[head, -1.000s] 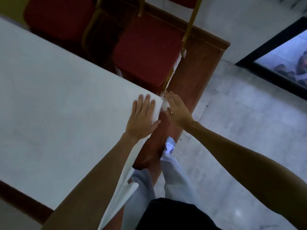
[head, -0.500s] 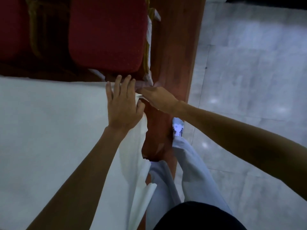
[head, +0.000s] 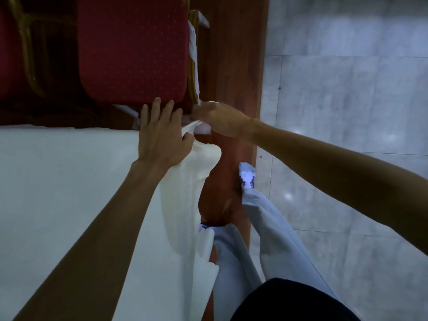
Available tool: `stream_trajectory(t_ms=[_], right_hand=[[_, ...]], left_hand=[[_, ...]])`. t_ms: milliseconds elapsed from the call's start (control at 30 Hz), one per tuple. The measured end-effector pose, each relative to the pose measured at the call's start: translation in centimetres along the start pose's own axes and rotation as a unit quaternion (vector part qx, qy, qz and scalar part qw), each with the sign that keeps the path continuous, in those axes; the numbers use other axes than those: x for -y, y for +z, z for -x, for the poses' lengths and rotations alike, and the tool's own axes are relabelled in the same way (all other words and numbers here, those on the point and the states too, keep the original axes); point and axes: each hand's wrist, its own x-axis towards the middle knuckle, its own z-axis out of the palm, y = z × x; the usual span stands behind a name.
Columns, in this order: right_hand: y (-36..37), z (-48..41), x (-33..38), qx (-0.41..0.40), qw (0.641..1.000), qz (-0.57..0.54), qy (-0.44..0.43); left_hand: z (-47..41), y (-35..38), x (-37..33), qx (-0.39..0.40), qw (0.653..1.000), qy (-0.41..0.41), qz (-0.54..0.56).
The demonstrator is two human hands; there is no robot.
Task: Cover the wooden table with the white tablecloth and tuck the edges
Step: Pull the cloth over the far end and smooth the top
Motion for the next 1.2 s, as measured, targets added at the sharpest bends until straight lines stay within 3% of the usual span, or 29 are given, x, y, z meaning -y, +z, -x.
stream_trajectory(t_ms=[200,400,567,833,1067,1200], right_hand=[[-1.9,3.8,-1.7,0.069,0.987,-0.015,0.141],[0.9,7.7,0.4,-0.005,0.983,-0.004,0.185],[4.0,7.6,4.4,-0.072,0.958,-0.089,0.264],[2.8,2.4,7.7,-0.244,0.933,-0.148,0.218],[1.4,3.6,4.6,-0.177,0.973,-0.066,0.135],[4.1,6.1,6.5,-0.153,0.973,-0.064,0.158]], left_hand=[[0.9,0.5,-0.1,-0.08,0.995,0.045,0.037],[1.0,0.3,-0.1,-0.09,0.99,0.073,0.074],[0.8,-0.1,0.5,-0.042,0.991,0.095,0.087],[0.4,0.0,0.8,-0.049,0.985,0.118,0.119],[1.1,0.4,0.1,-0.112,0.987,0.086,0.079],[2.1,0.4,-0.7,-0.095,0.994,0.022,0.04]])
